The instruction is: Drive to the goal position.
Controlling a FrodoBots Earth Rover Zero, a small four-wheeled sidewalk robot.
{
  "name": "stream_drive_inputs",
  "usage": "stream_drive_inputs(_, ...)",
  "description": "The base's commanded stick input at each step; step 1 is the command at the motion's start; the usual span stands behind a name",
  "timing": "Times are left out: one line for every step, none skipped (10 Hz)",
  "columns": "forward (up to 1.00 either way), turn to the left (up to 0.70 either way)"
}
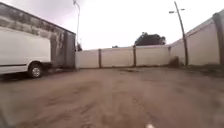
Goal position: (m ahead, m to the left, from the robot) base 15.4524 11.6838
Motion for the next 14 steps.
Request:
stream_drive_inputs(0.7, 0.0)
stream_drive_inputs(0.7, 0.0)
stream_drive_inputs(0.7, 0.0)
stream_drive_inputs(0.7, 0.0)
stream_drive_inputs(0.7, 0.0)
stream_drive_inputs(0.7, 0.0)
stream_drive_inputs(0.7, 0.0)
stream_drive_inputs(0.7, 0.0)
stream_drive_inputs(0.7, 0.0)
stream_drive_inputs(0.7, 0.0)
stream_drive_inputs(0.7, 0.0)
stream_drive_inputs(0.7, 0.0)
stream_drive_inputs(0.7, 0.0)
stream_drive_inputs(0.7, 0.0)
